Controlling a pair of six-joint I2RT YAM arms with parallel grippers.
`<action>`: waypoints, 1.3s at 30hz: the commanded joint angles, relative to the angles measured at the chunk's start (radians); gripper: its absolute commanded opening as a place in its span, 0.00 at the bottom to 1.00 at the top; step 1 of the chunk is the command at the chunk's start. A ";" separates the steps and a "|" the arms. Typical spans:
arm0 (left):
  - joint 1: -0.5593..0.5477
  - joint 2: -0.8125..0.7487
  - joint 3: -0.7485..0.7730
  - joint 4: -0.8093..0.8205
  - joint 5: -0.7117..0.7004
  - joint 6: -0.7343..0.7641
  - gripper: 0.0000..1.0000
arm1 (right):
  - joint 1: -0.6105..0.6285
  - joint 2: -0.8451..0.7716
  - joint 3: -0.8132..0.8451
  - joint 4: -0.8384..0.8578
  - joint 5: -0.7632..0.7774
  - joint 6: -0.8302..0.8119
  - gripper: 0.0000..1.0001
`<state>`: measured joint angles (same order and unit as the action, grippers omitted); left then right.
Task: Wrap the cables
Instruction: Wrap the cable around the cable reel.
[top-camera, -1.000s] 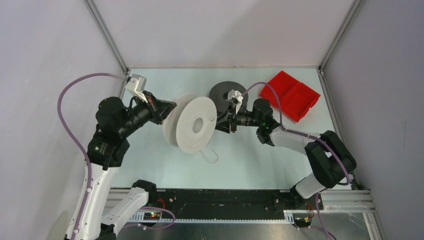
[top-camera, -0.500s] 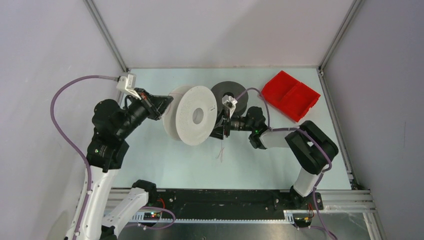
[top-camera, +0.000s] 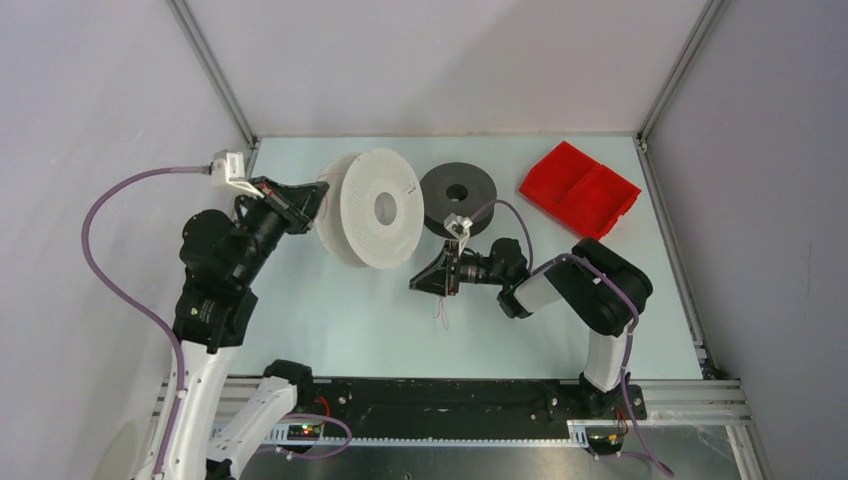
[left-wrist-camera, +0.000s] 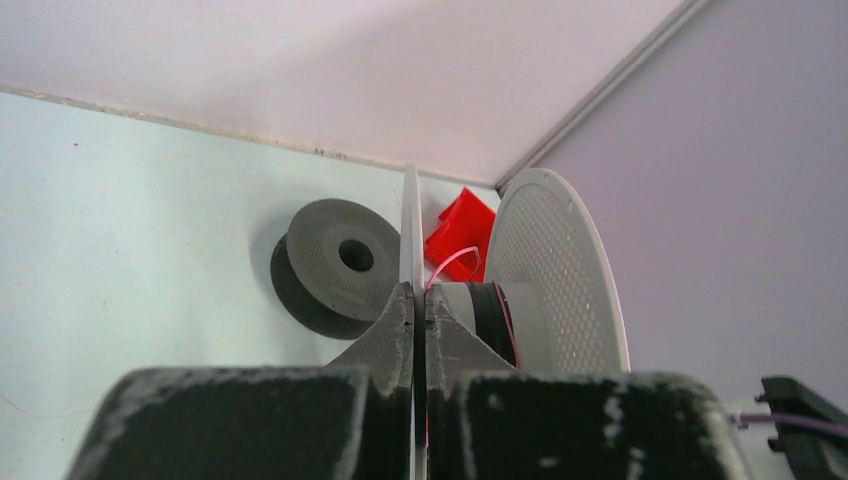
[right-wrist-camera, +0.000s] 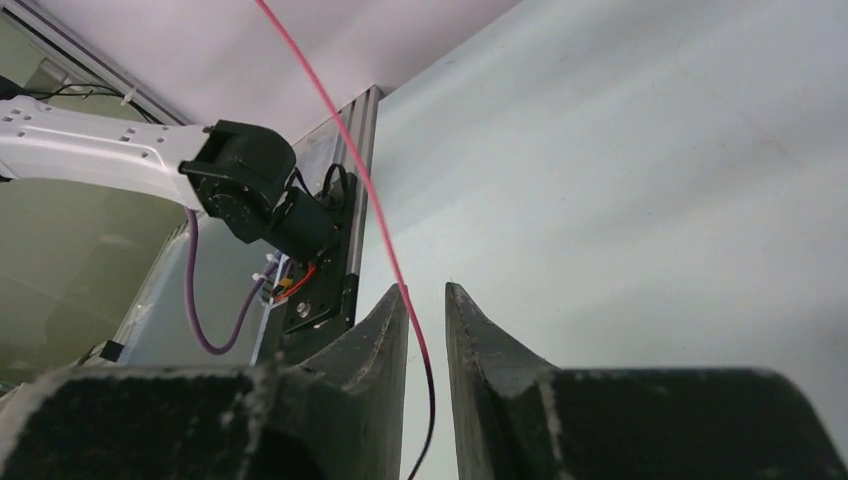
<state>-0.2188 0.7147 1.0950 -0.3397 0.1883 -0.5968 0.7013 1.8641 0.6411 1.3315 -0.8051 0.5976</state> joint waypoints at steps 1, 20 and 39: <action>0.013 -0.032 -0.011 0.145 -0.110 -0.084 0.00 | 0.038 0.031 -0.034 0.081 0.060 0.017 0.25; 0.079 -0.029 -0.103 0.191 -0.323 -0.032 0.00 | 0.175 0.040 -0.075 -0.099 0.263 -0.087 0.17; -0.026 0.040 -0.151 0.147 -0.438 0.378 0.00 | 0.426 -0.422 0.466 -1.287 0.566 -0.806 0.00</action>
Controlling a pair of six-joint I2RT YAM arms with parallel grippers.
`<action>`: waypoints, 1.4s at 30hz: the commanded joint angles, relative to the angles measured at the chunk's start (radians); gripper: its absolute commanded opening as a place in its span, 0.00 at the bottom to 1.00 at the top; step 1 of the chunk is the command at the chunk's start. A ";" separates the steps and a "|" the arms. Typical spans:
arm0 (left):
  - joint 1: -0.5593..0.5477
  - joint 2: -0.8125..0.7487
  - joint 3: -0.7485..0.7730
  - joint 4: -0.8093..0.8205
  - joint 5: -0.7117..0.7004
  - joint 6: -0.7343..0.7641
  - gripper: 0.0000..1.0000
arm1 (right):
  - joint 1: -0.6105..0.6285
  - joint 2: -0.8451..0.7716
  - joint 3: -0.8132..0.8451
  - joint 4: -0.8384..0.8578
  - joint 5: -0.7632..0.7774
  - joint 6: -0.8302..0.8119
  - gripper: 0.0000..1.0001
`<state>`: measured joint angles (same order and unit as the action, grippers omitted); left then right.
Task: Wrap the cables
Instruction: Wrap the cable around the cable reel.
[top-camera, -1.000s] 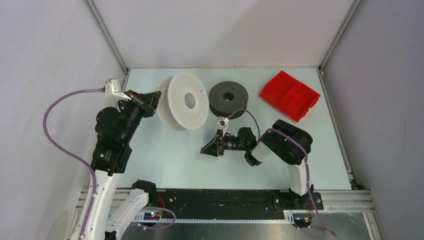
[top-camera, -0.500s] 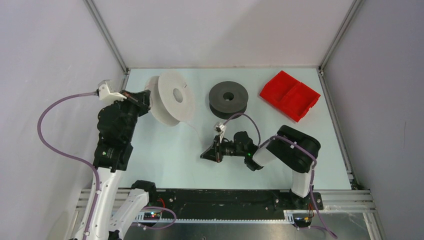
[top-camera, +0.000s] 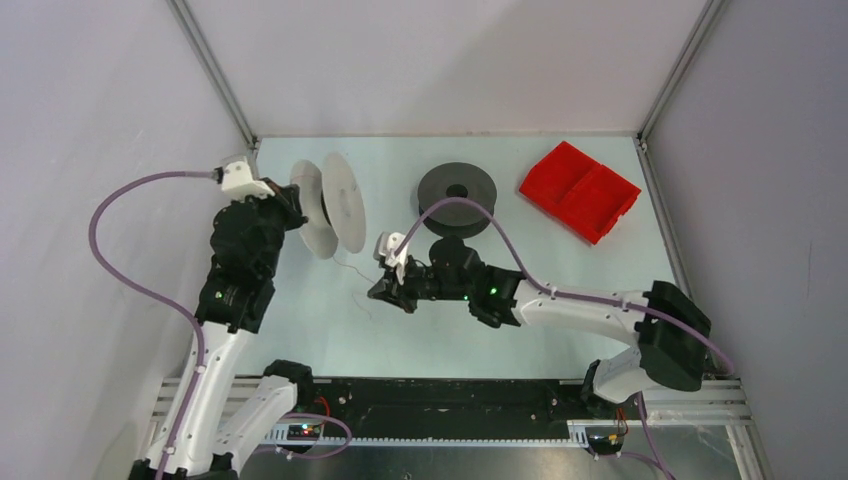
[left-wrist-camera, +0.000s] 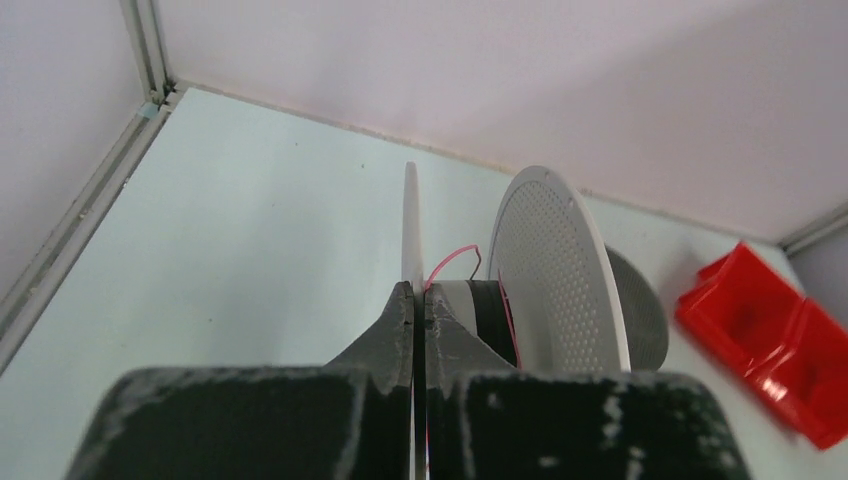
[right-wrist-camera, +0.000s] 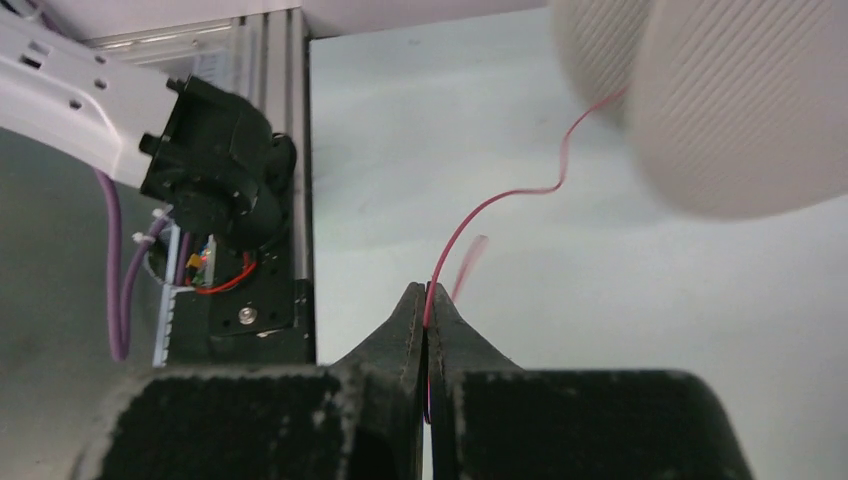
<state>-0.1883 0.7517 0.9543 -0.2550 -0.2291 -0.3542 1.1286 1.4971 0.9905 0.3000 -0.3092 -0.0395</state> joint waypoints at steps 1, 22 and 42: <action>-0.084 0.005 -0.014 0.050 -0.015 0.169 0.00 | -0.003 -0.060 0.137 -0.269 0.078 -0.197 0.00; -0.216 0.044 -0.026 -0.226 0.381 0.483 0.00 | -0.209 0.086 0.426 -0.349 0.079 -0.218 0.00; -0.038 0.057 0.211 -0.257 0.784 0.202 0.00 | -0.439 0.107 0.301 -0.310 -0.431 0.025 0.08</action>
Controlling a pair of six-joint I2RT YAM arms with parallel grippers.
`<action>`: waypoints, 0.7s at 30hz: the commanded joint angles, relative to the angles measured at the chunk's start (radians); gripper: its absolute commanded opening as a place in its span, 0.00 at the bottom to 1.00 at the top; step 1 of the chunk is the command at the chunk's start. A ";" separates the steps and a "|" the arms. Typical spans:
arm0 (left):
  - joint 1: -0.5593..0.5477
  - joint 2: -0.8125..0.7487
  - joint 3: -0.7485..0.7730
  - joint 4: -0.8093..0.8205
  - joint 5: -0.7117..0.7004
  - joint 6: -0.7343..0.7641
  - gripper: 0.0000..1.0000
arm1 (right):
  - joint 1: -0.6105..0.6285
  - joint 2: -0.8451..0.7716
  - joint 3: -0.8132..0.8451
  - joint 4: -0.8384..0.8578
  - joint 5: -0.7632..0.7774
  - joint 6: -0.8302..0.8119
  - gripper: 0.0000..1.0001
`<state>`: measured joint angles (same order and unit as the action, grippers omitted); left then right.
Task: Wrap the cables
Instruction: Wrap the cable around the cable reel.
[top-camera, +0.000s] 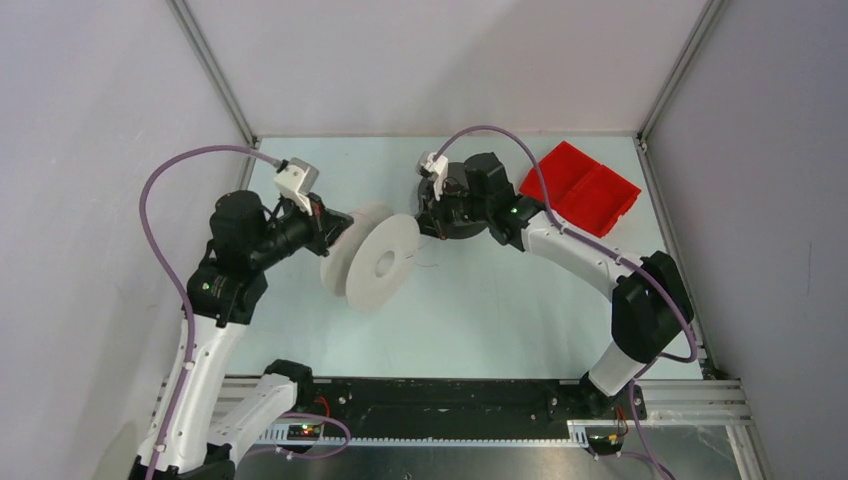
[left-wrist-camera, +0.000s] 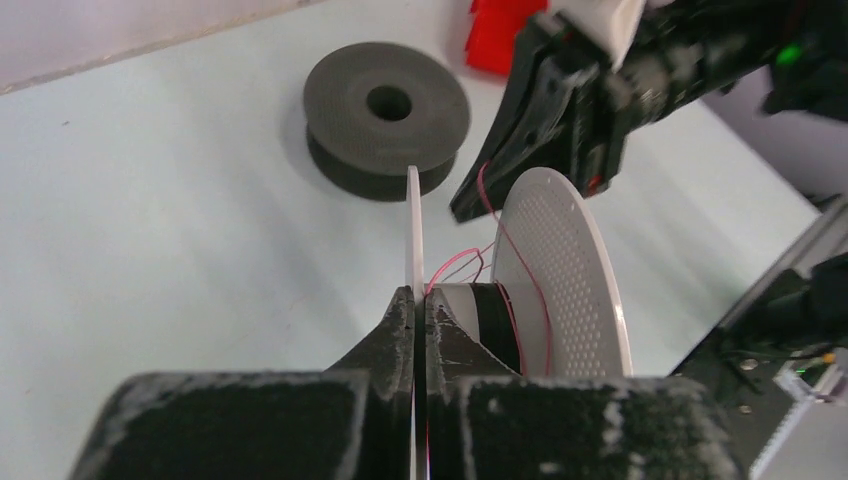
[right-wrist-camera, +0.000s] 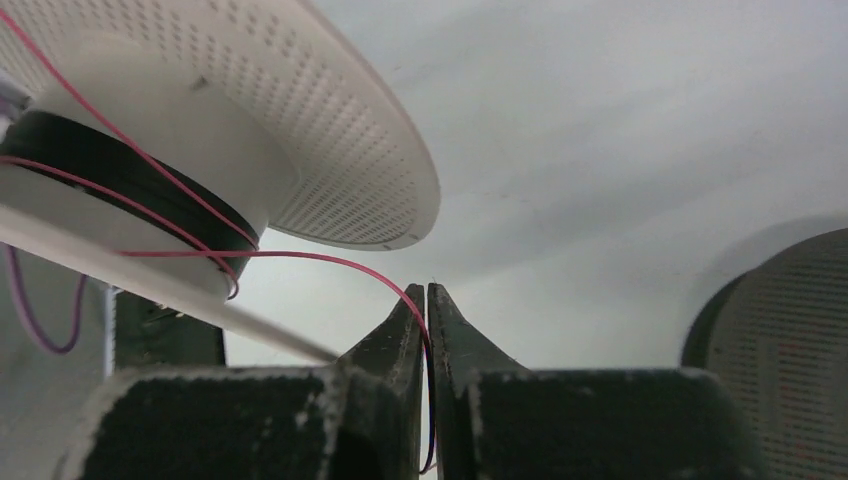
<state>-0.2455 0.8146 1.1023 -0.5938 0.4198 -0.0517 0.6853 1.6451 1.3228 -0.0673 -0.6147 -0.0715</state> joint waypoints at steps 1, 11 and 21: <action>0.029 -0.007 0.069 0.095 0.146 -0.120 0.00 | 0.001 -0.045 -0.039 0.075 -0.129 0.061 0.08; 0.080 -0.034 0.078 0.236 0.197 -0.310 0.00 | -0.012 -0.076 -0.142 0.189 -0.180 0.107 0.12; 0.102 -0.061 0.054 0.355 0.200 -0.438 0.00 | -0.025 -0.129 -0.223 0.280 -0.143 0.127 0.19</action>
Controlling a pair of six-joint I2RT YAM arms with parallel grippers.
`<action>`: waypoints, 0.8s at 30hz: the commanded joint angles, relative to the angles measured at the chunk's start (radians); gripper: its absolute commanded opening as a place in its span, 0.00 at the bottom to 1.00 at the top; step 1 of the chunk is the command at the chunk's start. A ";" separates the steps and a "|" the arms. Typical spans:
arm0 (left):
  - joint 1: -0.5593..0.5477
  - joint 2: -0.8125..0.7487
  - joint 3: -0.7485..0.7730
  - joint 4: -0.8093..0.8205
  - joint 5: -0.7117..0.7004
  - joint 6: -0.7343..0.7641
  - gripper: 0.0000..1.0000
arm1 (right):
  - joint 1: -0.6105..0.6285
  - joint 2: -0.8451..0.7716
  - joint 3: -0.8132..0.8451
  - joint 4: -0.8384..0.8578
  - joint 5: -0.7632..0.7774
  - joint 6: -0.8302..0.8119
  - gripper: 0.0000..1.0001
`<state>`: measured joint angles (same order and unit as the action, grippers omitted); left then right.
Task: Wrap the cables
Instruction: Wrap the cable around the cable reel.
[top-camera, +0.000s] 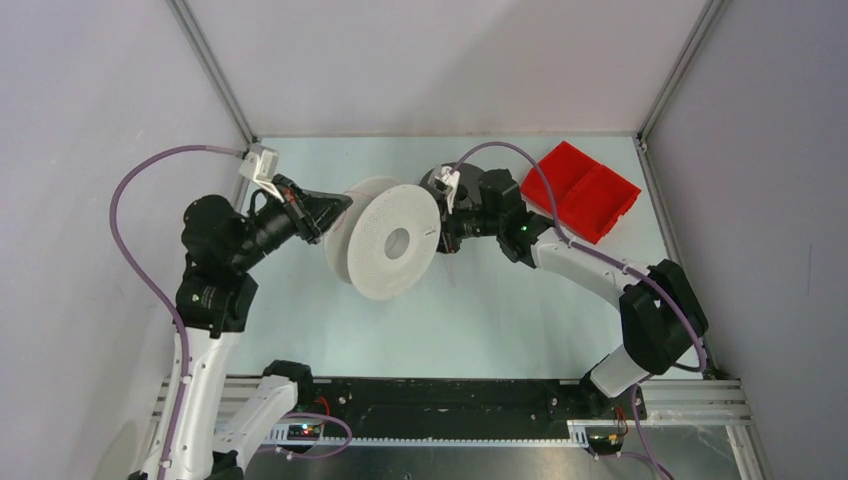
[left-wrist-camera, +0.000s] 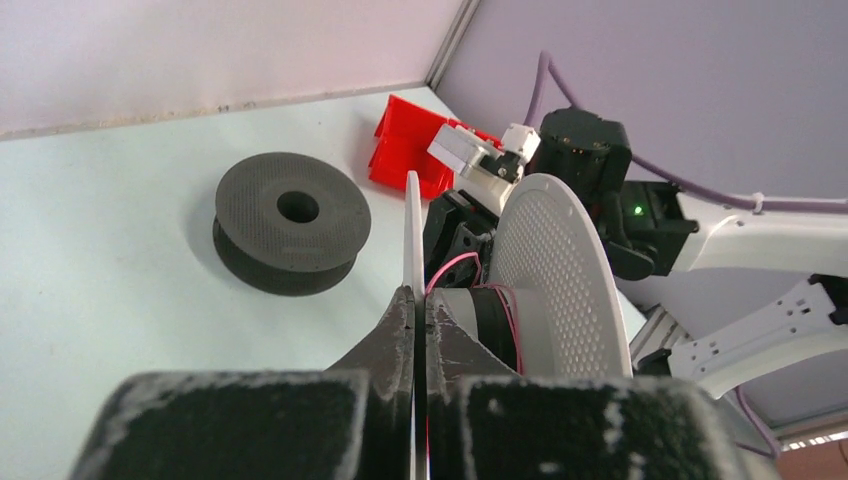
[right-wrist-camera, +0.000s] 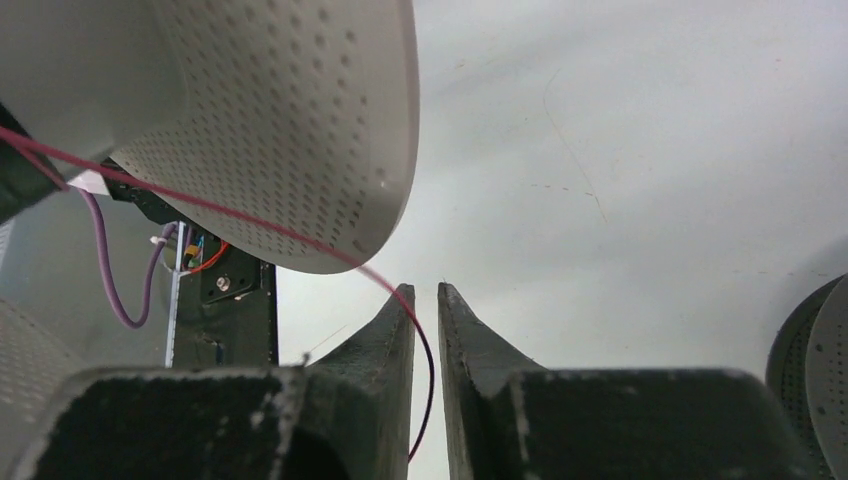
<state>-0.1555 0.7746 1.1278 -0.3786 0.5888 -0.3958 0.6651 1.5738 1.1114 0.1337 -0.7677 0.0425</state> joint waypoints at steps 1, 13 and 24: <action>0.014 -0.021 0.025 0.155 0.031 -0.110 0.00 | -0.004 -0.061 -0.019 0.082 0.019 0.011 0.19; 0.084 -0.047 -0.100 0.407 0.023 -0.328 0.00 | -0.003 -0.154 -0.151 0.214 0.142 0.052 0.17; 0.126 -0.044 -0.130 0.420 0.004 -0.337 0.00 | -0.009 -0.241 -0.240 0.227 0.225 0.050 0.24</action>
<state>-0.0448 0.7456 0.9939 -0.0662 0.6048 -0.6842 0.6617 1.3781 0.8906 0.3027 -0.5858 0.0895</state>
